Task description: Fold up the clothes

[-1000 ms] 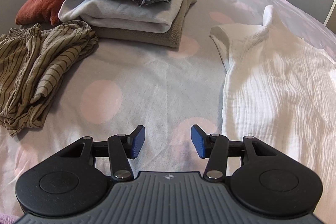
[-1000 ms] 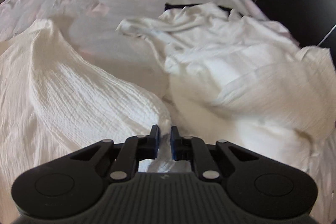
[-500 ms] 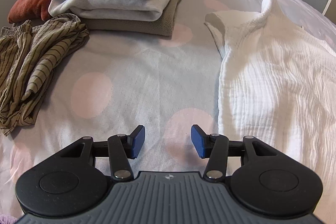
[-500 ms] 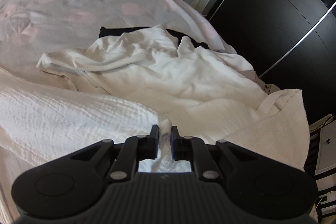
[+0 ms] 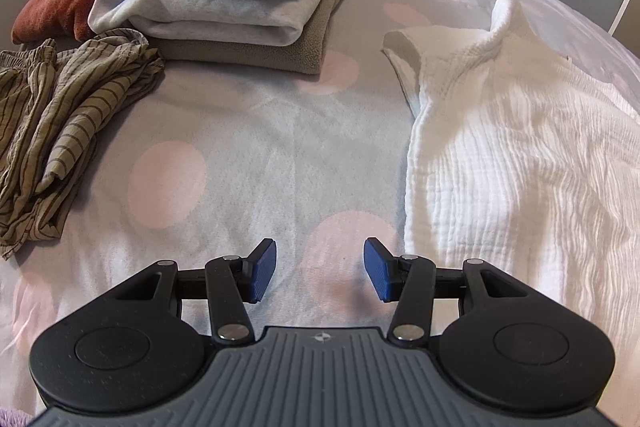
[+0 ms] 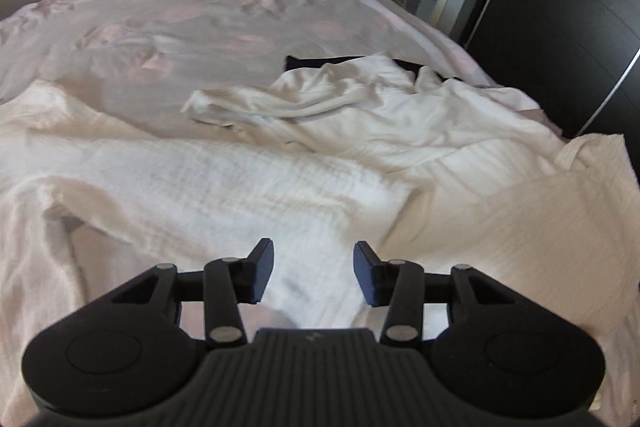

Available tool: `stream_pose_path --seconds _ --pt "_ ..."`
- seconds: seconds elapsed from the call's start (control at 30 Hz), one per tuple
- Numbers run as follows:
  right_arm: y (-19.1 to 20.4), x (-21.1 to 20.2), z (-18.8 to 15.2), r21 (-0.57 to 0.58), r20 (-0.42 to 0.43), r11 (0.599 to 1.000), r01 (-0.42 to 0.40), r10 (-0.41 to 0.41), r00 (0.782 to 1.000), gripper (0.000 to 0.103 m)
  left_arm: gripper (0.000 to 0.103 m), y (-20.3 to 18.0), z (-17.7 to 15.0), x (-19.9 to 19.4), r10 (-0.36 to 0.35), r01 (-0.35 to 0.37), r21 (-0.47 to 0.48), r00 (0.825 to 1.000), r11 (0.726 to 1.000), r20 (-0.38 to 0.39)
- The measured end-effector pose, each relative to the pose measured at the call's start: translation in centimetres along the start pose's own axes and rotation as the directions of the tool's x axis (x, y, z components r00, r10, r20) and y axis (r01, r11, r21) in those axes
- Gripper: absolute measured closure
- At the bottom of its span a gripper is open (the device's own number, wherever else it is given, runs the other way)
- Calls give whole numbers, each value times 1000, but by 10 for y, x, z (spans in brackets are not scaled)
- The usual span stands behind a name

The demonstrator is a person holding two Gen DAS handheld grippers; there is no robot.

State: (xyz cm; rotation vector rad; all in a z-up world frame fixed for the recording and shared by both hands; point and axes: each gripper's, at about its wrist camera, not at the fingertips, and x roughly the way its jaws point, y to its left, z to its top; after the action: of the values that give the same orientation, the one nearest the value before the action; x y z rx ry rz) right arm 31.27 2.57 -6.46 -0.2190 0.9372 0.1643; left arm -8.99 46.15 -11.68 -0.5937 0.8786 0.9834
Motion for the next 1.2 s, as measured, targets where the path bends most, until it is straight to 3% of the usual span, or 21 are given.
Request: stream_pose_path --seconds 0.2,0.4,0.57,0.67,0.73,0.8,0.93,1.2 --pt "57 -35 -41 12 -42 976 -217 217 975 54 57 7 -1 -8 -19 19 -28 1000 999 10" --pt "114 -68 -82 54 -67 910 -412 415 907 47 57 11 -2 -13 -39 40 -38 999 998 21" --pt "153 -81 -125 30 -71 874 -486 487 871 43 57 14 -3 -14 -92 93 -46 996 995 18" --pt "167 -81 -144 -17 -41 882 -472 471 881 43 56 23 -2 -14 -142 143 -97 990 985 14" --pt "171 -88 -148 -68 25 894 -443 445 895 42 55 29 -1 -13 -177 177 -140 984 974 14" --pt "174 -93 -151 -98 70 897 -431 439 896 36 55 33 0 -11 -207 206 -175 978 963 12" --pt "181 -86 -152 -129 52 898 -420 429 902 35 55 35 0 -5 -230 224 -198 973 954 -7" --pt "175 -72 -151 -47 29 897 -440 442 897 35 55 31 -6 11 -252 226 -203 961 953 -113"
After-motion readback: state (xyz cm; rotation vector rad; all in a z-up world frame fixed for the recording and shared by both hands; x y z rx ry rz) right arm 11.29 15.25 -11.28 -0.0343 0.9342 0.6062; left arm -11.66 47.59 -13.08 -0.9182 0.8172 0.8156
